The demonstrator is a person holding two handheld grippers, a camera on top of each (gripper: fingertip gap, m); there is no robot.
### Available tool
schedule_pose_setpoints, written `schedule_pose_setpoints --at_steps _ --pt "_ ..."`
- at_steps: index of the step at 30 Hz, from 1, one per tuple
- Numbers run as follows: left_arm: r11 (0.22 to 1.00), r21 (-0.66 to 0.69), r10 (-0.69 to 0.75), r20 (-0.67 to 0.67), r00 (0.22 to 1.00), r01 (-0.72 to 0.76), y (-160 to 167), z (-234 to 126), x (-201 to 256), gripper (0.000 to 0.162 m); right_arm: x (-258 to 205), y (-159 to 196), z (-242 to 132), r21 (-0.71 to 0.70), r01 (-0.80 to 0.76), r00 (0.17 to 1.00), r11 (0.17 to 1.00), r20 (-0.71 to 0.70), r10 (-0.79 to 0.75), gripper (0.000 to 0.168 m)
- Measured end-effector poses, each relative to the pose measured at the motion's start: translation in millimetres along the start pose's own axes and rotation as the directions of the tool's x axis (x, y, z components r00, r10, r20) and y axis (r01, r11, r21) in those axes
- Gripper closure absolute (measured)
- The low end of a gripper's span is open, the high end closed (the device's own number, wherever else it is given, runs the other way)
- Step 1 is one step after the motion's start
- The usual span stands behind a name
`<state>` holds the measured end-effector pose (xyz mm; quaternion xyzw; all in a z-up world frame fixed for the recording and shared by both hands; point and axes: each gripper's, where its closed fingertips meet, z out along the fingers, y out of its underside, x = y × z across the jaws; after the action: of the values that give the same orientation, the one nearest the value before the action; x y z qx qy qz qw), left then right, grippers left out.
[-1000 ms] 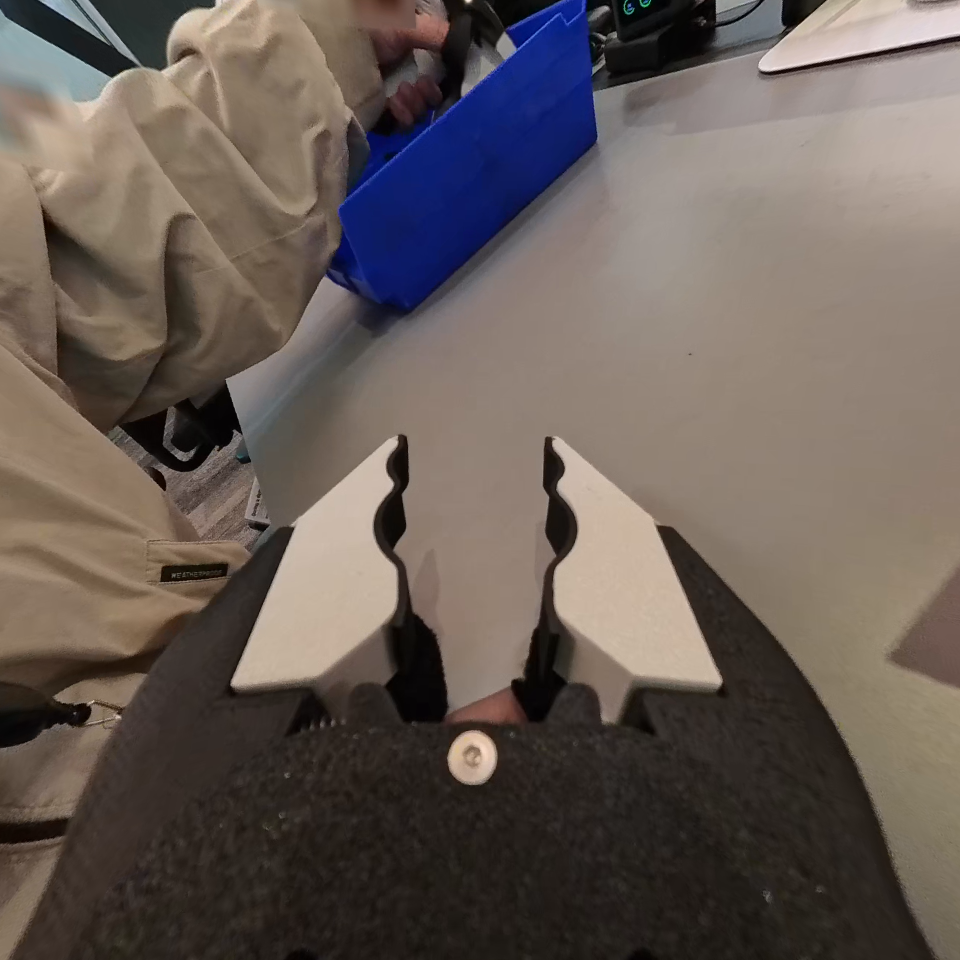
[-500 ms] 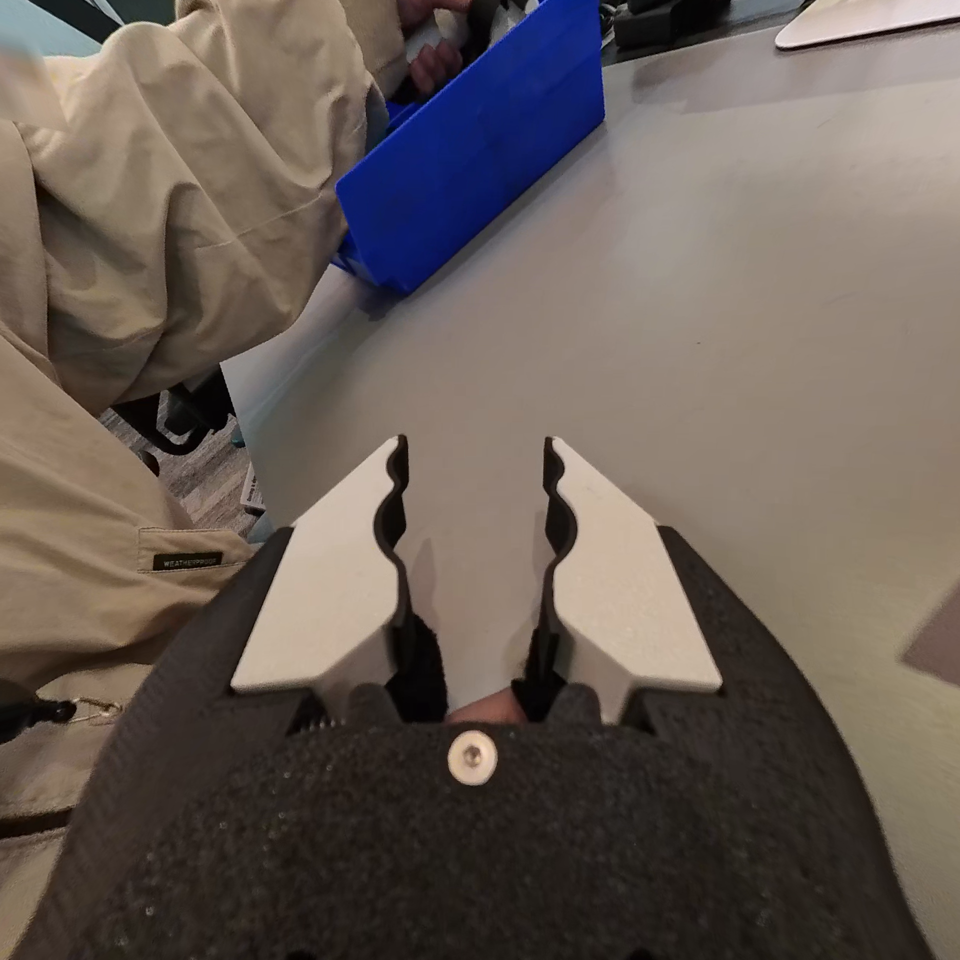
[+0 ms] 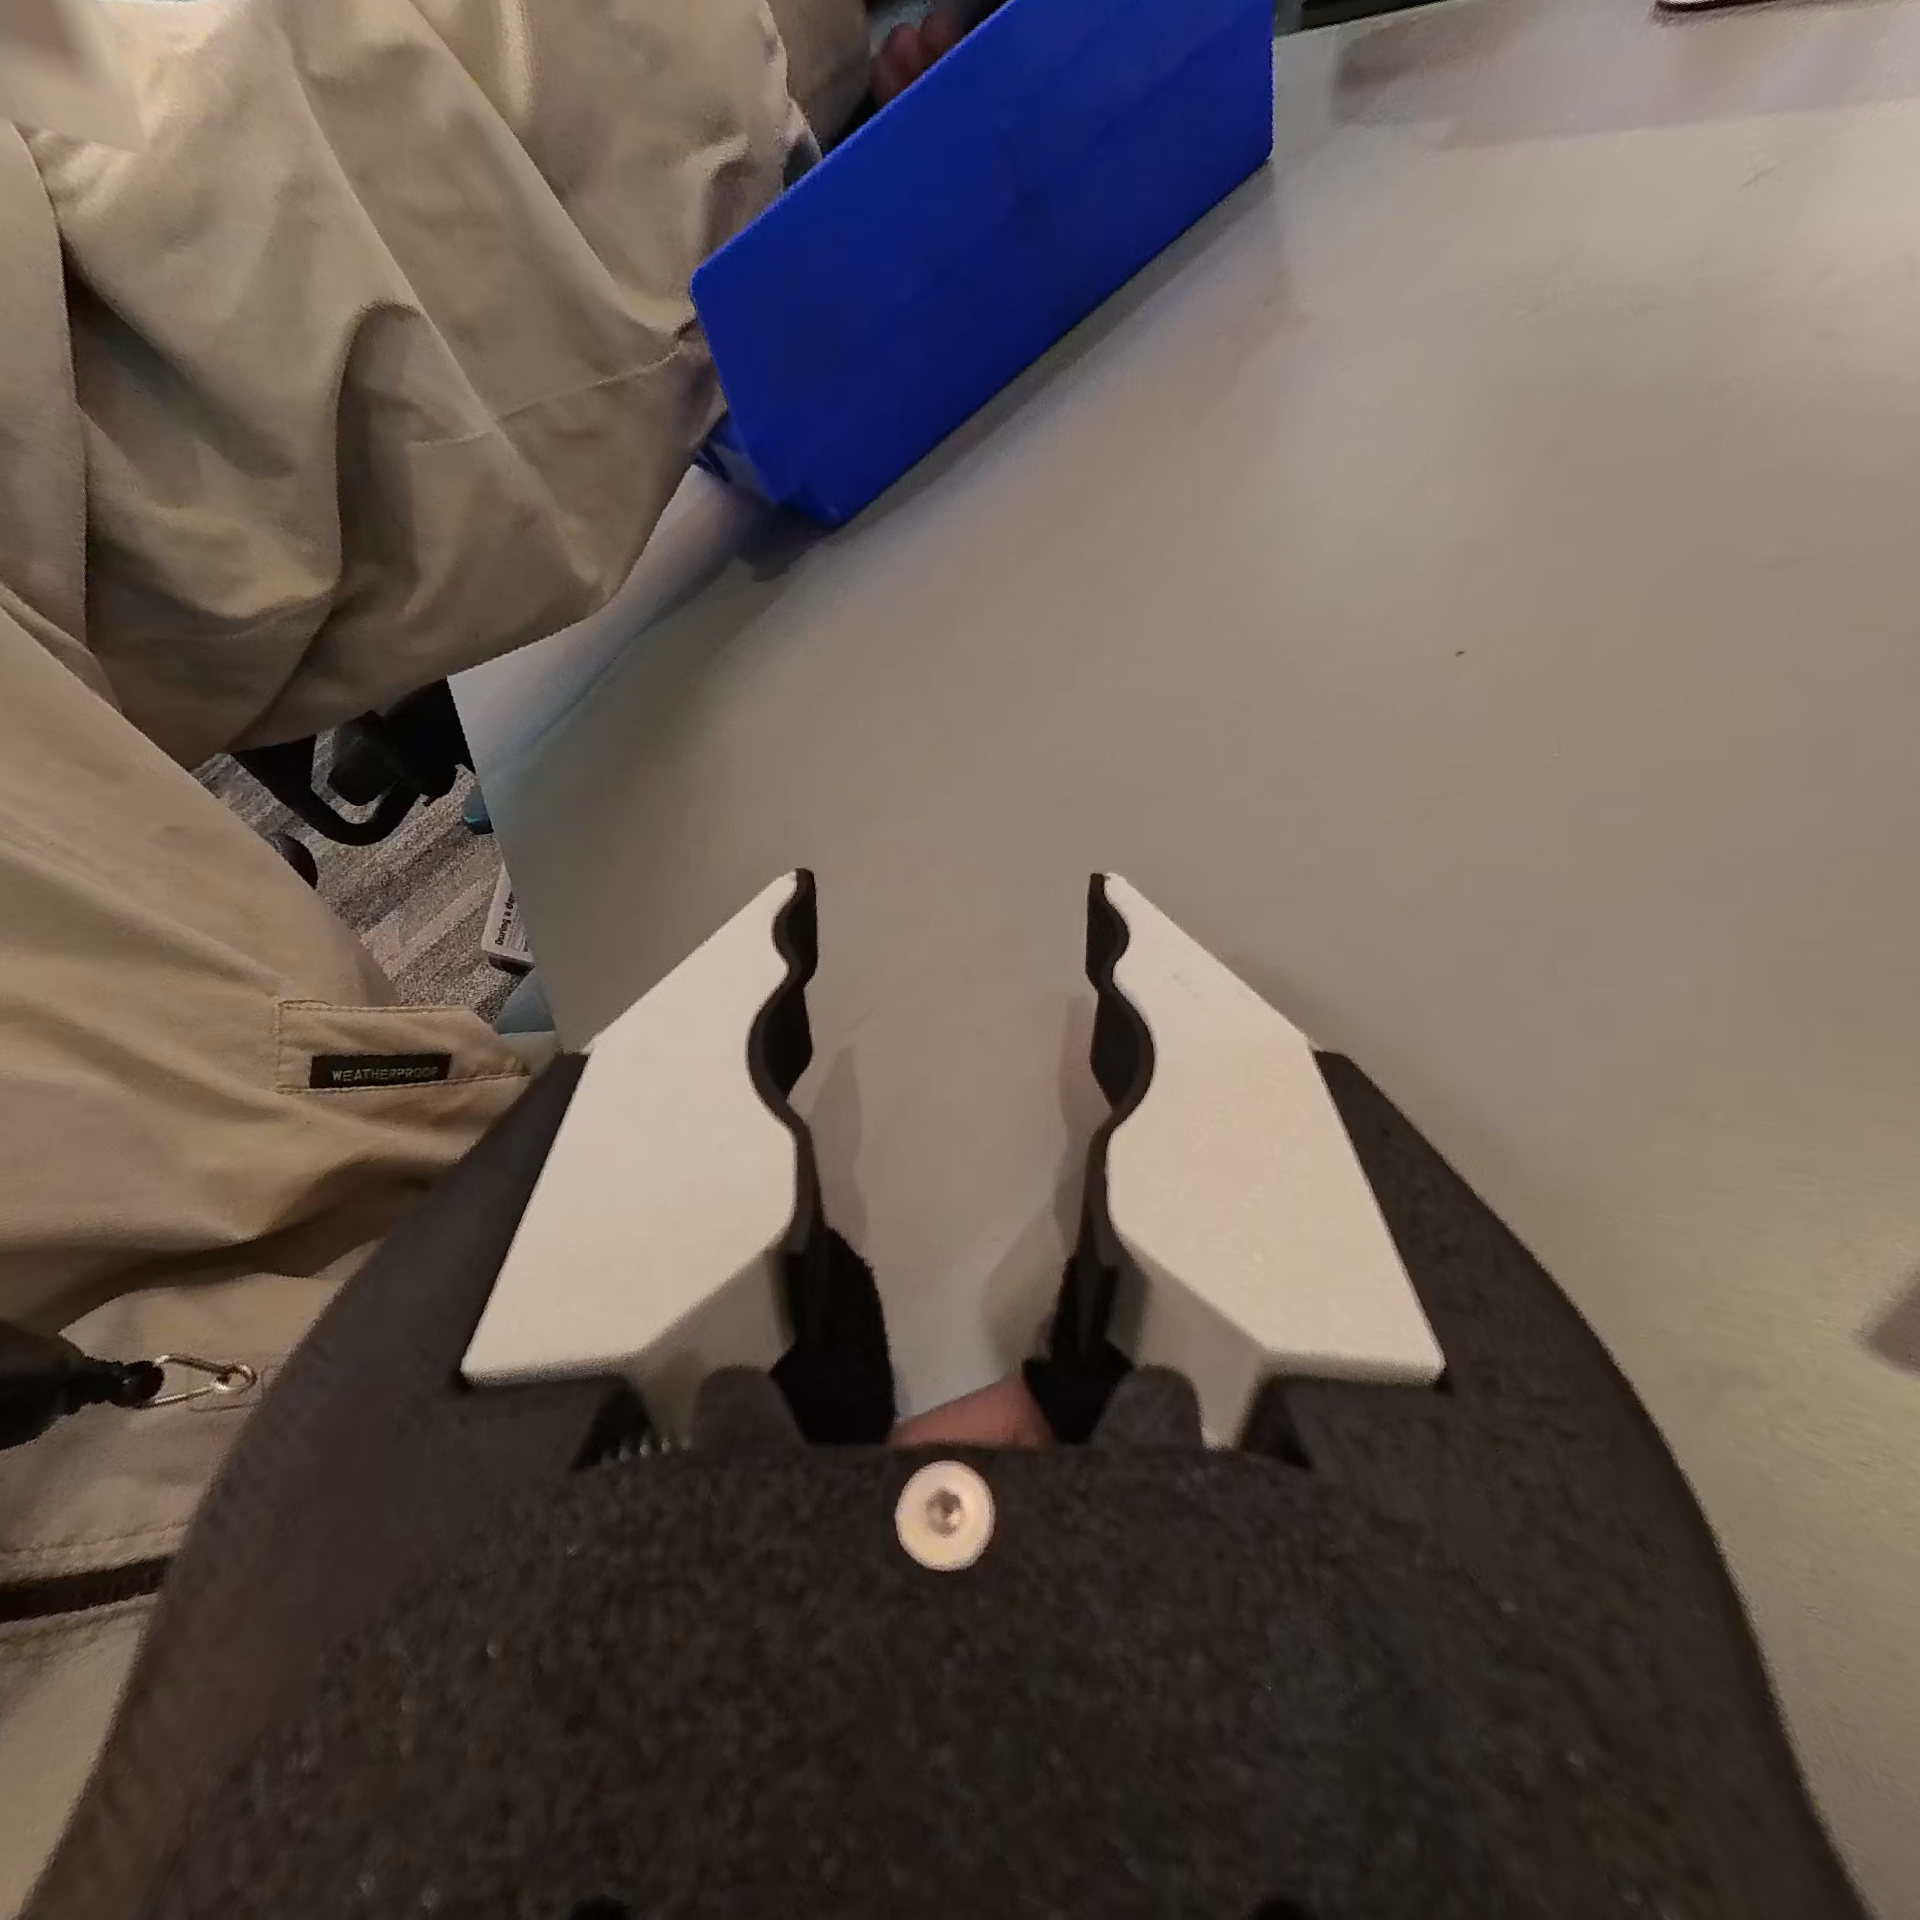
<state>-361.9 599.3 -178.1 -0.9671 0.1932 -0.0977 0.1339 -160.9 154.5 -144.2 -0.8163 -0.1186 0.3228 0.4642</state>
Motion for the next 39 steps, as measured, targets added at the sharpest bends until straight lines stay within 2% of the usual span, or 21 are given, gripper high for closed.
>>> schedule_pose_setpoints --at_steps 9,11,17,20,23,26,31,35,39 --pt "1.000 -0.008 0.025 -0.003 1.000 -0.025 2.2 -1.4 -0.6 0.084 -0.5 2.3 0.5 -0.013 0.004 1.000 1.000 0.002 -0.004 0.117" --pt "0.999 -0.001 0.036 0.005 0.999 -0.036 1.4 -5.0 -0.2 0.091 -0.3 2.4 0.3 -0.013 0.003 1.000 1.000 0.002 -0.003 0.117" --pt "0.997 0.014 0.079 0.028 0.996 -0.080 6.1 -12.1 -0.3 0.091 -0.7 2.7 0.2 -0.016 0.003 1.000 1.000 0.003 -0.003 0.117" --pt "0.991 0.089 0.099 0.033 0.995 -0.101 5.6 -27.9 4.2 0.091 -0.8 2.7 -0.2 -0.016 0.005 1.000 1.000 0.002 -0.005 0.118" --pt "0.964 0.207 0.156 0.074 0.985 -0.169 1.4 -60.4 11.1 0.092 -0.5 1.2 -1.1 -0.006 0.004 1.000 1.000 0.001 -0.004 0.118" --pt "0.872 0.379 0.293 0.103 0.951 -0.310 -2.5 -107.9 36.0 0.092 -0.2 -3.2 -2.1 0.018 0.001 1.000 1.000 0.001 -0.001 0.118" --pt "0.636 0.611 0.503 0.134 0.854 -0.471 19.9 -196.5 111.5 0.093 -2.6 -32.0 0.7 0.115 0.006 1.000 0.993 0.009 -0.007 0.118" --pt "0.408 0.741 0.597 0.226 0.770 -0.534 33.2 -275.2 184.3 0.093 -1.1 -89.1 6.8 0.207 0.180 0.980 0.962 -0.121 -0.157 0.117" --pt "0.215 0.830 0.692 0.242 0.680 -0.514 54.2 -340.3 265.3 0.092 -18.4 -170.3 5.5 0.276 0.439 0.888 0.855 -0.279 -0.365 0.115"
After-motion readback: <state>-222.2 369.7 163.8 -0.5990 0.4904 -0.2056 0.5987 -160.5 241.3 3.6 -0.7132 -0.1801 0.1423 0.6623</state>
